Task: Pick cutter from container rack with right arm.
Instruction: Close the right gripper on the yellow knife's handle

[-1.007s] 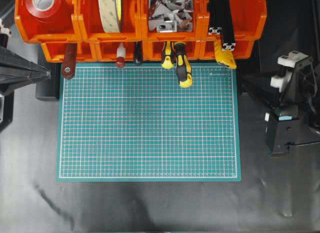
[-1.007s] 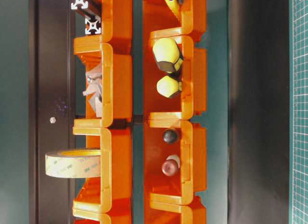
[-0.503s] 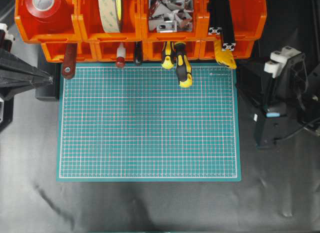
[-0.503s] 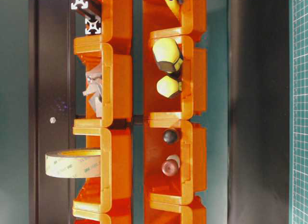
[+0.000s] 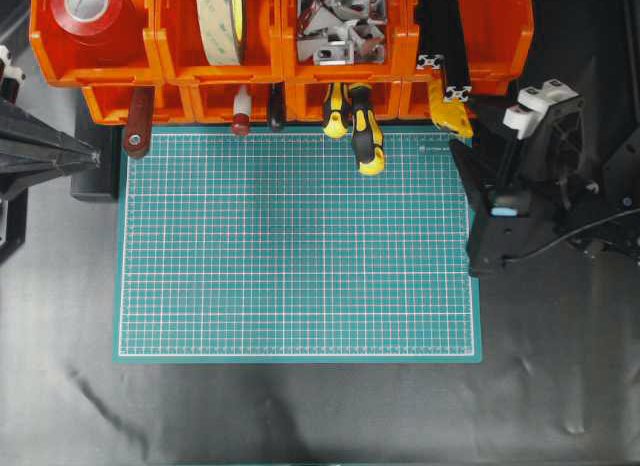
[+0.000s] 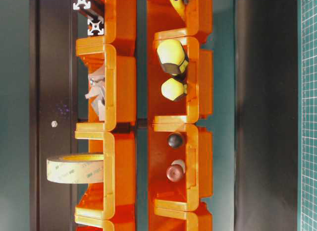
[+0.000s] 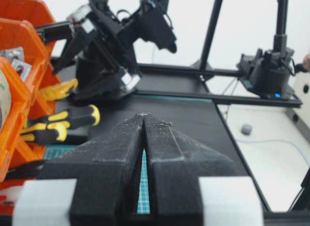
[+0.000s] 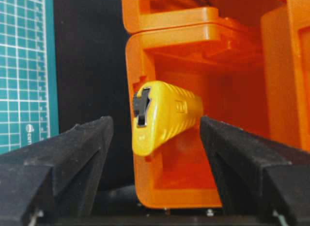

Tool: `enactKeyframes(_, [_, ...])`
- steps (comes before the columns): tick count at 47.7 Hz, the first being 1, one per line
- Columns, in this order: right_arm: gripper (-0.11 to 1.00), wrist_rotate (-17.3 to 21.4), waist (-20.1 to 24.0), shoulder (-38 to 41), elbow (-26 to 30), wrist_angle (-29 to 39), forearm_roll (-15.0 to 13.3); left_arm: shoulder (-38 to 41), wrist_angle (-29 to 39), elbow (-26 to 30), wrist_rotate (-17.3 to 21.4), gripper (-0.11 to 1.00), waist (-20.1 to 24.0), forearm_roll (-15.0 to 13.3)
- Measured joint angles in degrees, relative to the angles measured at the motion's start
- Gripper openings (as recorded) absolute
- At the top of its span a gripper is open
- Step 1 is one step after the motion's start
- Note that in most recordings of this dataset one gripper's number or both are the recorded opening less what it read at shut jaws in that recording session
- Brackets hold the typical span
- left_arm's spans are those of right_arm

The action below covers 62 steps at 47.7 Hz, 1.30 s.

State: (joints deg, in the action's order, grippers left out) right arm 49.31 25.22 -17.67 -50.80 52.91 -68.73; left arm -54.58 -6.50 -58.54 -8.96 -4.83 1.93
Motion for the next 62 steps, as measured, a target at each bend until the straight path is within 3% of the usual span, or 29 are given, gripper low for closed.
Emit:
enactKeyframes(10, [0.69,0.8,-2.2,1.1,0.0,-1.6,-0.1,-0.1,0.0,0.0,-0.1,0.00,0.1,-0.1])
enactKeyframes(31, [0.63,0.9,-2.0,1.1,0.8,-1.6,-0.2,-0.2,0.0,0.0,-0.2,0.00,0.1,0.0])
enactKeyframes(40, [0.51,0.9,-2.0,1.1,0.8,-1.6,-0.2,-0.2,-0.1,0.0,-0.2,0.00,0.0,-0.1])
enactKeyframes(46, [0.30,0.9,-1.9,1.2,0.8,-1.6,-0.1,-0.2,0.0,0.0,-0.3,0.00,0.1,-0.1])
enactKeyframes(62, [0.29,1.1,-1.7,1.2,1.9,-1.3,0.5,-0.3,0.0,-0.1,-0.3,0.00,0.0,-0.1])
